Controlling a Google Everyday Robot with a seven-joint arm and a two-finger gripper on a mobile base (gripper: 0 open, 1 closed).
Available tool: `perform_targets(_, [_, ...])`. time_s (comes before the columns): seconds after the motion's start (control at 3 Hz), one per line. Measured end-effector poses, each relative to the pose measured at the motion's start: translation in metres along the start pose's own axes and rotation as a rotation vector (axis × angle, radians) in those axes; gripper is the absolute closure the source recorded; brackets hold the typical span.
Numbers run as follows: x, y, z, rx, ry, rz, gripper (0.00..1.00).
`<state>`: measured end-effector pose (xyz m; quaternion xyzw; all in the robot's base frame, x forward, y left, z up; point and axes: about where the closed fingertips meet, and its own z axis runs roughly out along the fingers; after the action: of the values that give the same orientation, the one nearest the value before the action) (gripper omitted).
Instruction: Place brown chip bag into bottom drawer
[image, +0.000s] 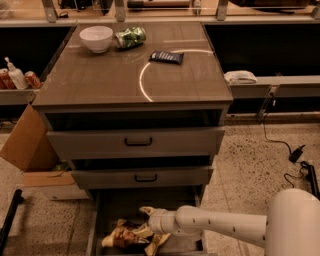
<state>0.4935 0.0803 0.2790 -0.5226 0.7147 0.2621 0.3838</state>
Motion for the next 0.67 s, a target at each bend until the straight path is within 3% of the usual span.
perform_targets(0.33, [0.004,-0.007,-0.012,-0.001,-0.020,0.011,0.00])
perform_targets(0.67, [0.010,-0.007,-0.052,-0.003,-0.052,0.033,0.00])
